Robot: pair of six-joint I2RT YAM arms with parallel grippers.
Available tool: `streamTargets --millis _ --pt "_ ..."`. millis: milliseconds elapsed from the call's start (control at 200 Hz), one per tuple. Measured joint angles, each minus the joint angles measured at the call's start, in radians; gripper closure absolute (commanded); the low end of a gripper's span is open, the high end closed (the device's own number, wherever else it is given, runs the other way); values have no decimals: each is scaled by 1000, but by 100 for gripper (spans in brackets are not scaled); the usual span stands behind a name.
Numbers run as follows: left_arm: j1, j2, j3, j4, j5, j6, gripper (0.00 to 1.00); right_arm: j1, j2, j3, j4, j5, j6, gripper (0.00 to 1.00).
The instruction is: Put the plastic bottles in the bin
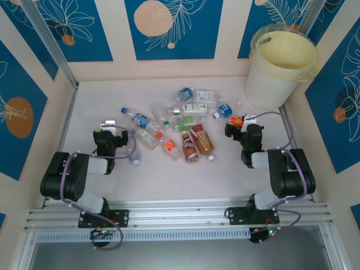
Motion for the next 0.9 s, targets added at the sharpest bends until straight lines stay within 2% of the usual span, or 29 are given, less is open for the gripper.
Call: streamTargets --millis 400,645,900 --pt "0 0 0 0 0 0 0 -2 0 0 0 -1 0 1" --pt "0 0 0 0 0 0 0 -27 0 0 -1 -84 -1 1" --pt "0 0 0 0 0 0 0 -27 0 0 -1 -100 -1 1"
